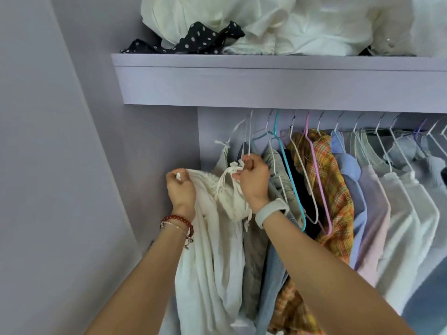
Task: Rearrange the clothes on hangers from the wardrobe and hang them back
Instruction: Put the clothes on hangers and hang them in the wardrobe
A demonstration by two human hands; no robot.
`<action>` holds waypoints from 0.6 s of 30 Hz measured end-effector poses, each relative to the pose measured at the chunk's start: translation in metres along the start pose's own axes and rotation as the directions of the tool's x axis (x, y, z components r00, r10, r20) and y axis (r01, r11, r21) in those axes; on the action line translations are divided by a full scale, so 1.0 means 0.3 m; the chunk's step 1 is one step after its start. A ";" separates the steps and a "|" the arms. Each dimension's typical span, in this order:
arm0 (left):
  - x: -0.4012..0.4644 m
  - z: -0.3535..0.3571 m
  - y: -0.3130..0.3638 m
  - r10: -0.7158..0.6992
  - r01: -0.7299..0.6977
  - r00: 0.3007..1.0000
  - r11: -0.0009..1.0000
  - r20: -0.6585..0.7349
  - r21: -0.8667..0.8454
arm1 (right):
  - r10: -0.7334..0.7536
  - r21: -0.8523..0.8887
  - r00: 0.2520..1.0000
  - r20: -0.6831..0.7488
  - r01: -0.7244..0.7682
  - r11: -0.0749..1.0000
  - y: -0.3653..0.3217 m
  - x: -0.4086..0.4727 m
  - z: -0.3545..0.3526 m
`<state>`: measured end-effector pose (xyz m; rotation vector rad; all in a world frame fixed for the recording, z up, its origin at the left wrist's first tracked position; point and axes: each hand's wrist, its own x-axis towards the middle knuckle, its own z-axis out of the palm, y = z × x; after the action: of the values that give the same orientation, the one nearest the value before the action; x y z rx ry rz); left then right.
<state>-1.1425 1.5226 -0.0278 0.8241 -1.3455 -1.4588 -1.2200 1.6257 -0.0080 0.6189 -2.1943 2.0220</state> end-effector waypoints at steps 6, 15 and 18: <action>0.073 0.033 -0.079 -0.177 0.180 0.984 0.980 -0.035 0.088 | 0.120 -0.068 0.992 -0.043 -0.122 0.990 0.074 0.085 0.006; 0.178 0.181 0.023 -0.088 0.097 0.995 0.976 0.054 -0.195 | 0.028 -0.178 0.998 -0.053 -0.037 0.983 0.116 0.074 -0.020; 0.236 0.221 0.038 0.092 -0.045 0.975 0.973 0.201 -0.226 | -0.016 -0.210 0.999 -0.051 0.005 0.978 0.125 0.073 -0.024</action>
<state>-1.2242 1.4789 0.0030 0.4860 -1.3223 -1.6406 -1.2548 1.6292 -0.0349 0.5438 -2.3262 1.7472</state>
